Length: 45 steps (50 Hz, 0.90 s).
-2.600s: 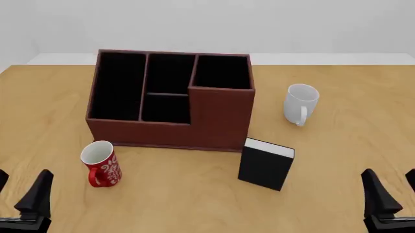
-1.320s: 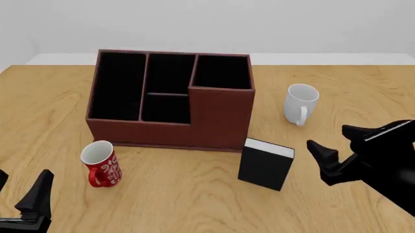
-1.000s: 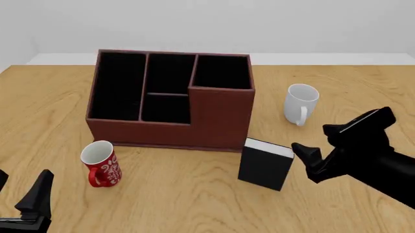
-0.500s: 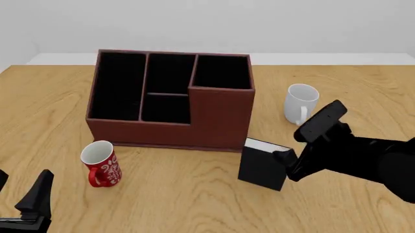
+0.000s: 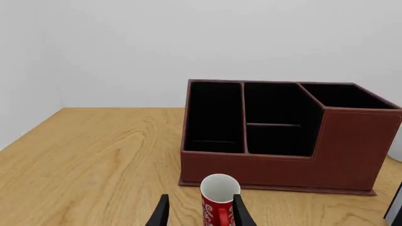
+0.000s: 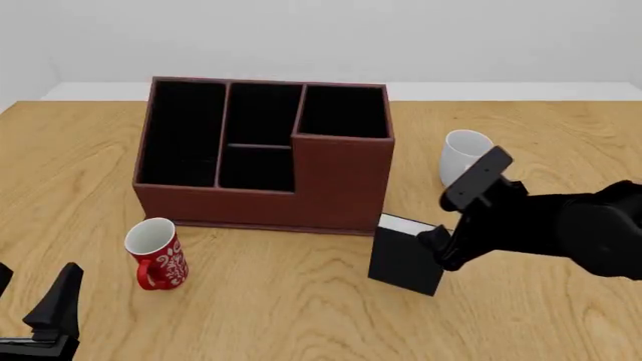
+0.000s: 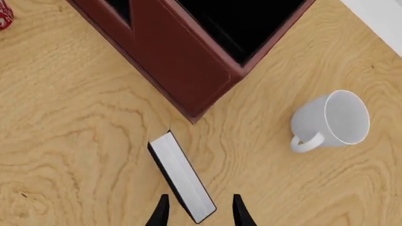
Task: Pick up the book and place it in the right compartment of the caddy.
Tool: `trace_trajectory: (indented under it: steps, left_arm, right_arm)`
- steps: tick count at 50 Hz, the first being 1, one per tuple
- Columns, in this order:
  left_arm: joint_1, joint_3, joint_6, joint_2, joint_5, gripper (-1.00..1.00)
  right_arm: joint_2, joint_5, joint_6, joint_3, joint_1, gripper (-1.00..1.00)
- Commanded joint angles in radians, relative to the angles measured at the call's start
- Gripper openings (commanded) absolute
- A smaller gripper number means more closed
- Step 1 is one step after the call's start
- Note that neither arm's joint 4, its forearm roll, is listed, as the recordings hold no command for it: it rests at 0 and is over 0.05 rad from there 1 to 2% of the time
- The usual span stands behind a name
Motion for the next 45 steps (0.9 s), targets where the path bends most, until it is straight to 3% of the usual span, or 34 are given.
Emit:
trace_trajectory:
  steps: [1,44,45]
  left_arm:
    - [0.000,0.000,0.000,0.000,0.000,1.00]
    - [0.000,0.000,0.000,0.000,0.000,1.00]
    - [0.000,0.000,0.000,0.000,0.000,1.00]
  right_arm:
    - [0.049,-0.002,0.009,-0.014,0.011,1.00]
    - [0.221,-0.064,0.060,0.008,0.055,1.00]
    - [0.221,-0.068,0.061,0.014,0.058,-1.00]
